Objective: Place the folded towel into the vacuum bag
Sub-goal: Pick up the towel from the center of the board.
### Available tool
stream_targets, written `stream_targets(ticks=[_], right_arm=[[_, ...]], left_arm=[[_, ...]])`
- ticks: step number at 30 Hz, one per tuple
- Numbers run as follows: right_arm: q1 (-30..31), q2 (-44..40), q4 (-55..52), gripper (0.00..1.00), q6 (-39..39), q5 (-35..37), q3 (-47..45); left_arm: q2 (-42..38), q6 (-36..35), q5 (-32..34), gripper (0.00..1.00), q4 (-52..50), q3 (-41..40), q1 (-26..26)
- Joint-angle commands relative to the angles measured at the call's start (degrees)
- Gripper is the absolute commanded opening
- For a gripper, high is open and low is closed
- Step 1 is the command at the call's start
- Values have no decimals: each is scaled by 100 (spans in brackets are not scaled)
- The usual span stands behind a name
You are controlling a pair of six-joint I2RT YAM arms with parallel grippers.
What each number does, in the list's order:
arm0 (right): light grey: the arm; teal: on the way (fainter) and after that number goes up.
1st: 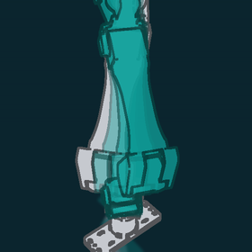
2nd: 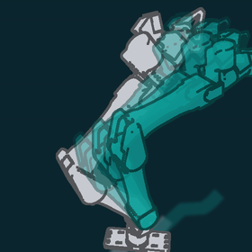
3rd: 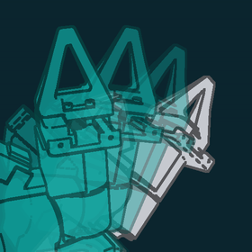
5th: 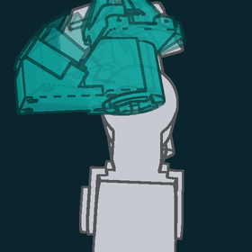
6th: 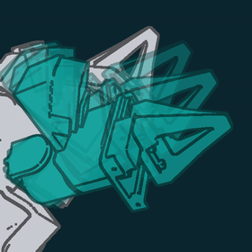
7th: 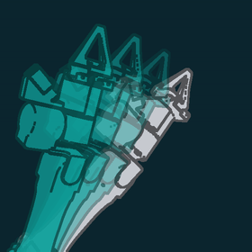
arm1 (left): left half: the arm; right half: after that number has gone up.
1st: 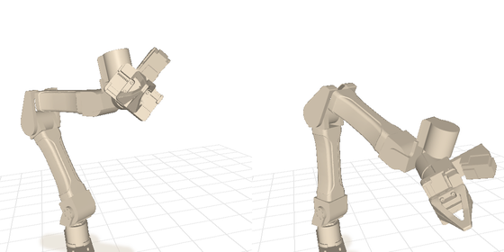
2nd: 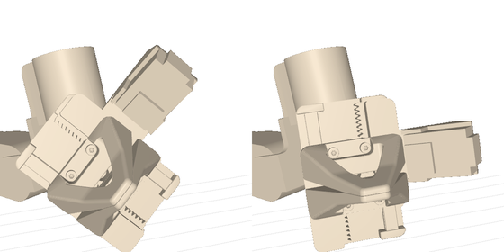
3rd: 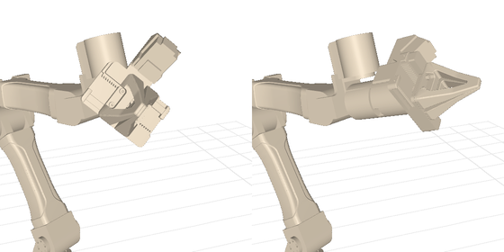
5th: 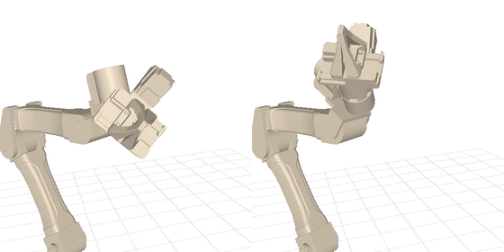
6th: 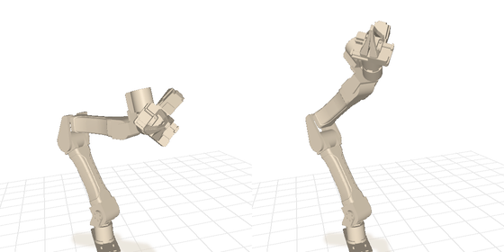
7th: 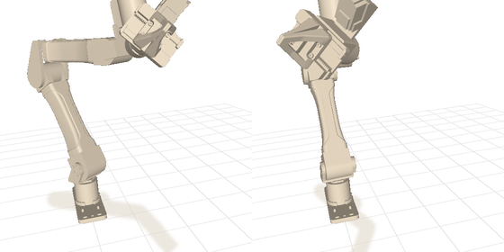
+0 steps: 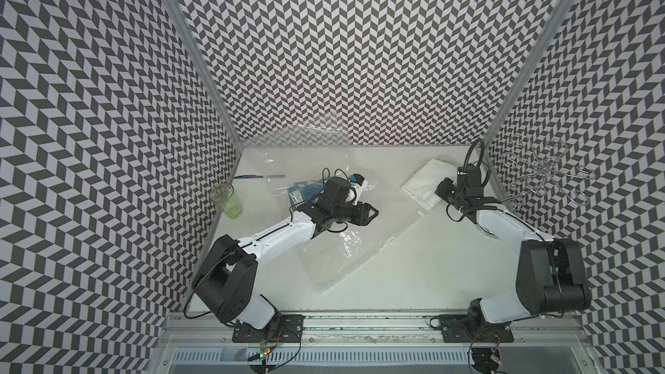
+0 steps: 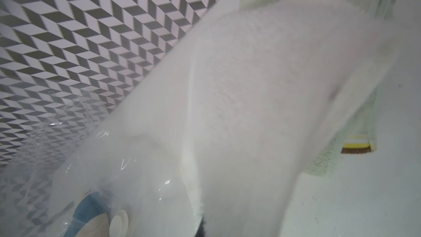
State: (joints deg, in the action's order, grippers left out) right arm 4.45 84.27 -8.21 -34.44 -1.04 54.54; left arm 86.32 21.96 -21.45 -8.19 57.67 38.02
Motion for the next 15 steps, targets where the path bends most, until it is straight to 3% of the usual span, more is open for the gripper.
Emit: stream_targets(ticks=[1,5,9,12,15], right_arm=[[345,-378,-390,12,749,544,687],[1080,-297,-1043,12,1290,949,1485],[1963,19,-1801,12,1692,757,2433],[2525,345,-2338,12,1922,-382,3001],[2759,590,-2896,12,1995,-2339,3206]], left_arm=[[-309,-66,37,55,-23,135,-94],[-427,-77,36,55,-92,146,-255],[-675,-1,46,55,-228,107,-664],[-988,37,148,54,-443,124,-1165],[-1301,213,212,54,-886,288,-1780]])
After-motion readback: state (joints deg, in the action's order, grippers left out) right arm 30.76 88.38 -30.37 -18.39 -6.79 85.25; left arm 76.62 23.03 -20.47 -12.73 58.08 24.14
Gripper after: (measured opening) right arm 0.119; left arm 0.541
